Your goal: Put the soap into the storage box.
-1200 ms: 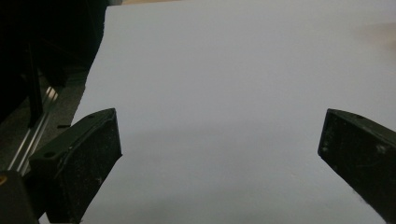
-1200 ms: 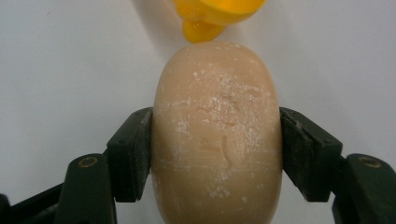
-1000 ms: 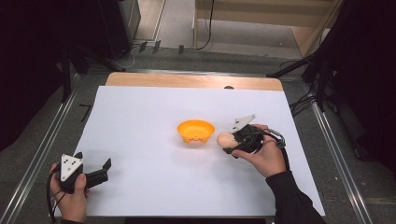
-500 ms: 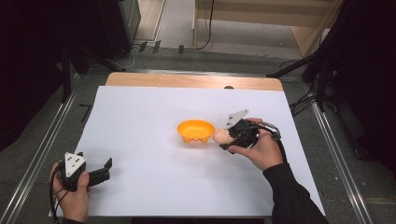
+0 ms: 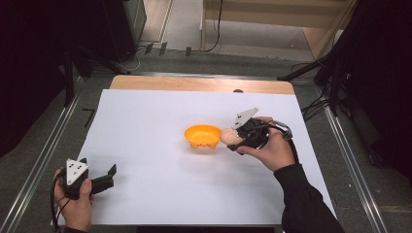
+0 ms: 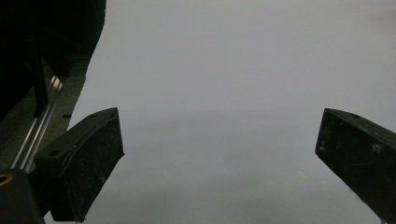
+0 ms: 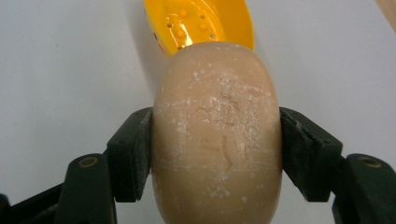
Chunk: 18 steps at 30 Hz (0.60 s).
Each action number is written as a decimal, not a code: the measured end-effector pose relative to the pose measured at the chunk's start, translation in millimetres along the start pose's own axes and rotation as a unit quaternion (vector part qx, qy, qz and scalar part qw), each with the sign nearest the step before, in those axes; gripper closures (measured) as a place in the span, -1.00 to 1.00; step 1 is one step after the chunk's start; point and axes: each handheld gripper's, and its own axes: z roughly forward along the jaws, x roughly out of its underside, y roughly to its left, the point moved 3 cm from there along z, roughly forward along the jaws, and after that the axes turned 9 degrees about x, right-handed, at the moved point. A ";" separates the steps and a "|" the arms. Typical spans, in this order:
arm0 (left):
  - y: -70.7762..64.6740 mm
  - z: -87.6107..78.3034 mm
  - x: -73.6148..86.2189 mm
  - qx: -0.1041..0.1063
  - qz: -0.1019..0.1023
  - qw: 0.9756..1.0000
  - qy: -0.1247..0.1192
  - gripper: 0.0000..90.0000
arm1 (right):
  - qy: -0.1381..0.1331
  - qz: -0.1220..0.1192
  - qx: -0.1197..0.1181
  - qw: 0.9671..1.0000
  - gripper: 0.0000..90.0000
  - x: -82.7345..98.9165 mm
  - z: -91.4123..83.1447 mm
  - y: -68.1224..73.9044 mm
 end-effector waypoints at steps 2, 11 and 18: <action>-0.4 -0.3 0.1 0.001 0.001 1.000 -0.001 -0.97 | 0.001 -0.001 0.001 1.000 -0.26 -2.1 -1.4 -0.7; -1.1 -1.0 0.3 -0.001 0.005 1.000 -0.004 -0.96 | -0.007 -0.018 0.001 1.000 -0.26 -14.0 -4.9 -1.3; -1.1 -1.3 0.3 -0.004 0.002 1.000 -0.008 -0.96 | -0.018 -0.029 -0.011 0.999 -0.26 -24.7 1.3 -1.1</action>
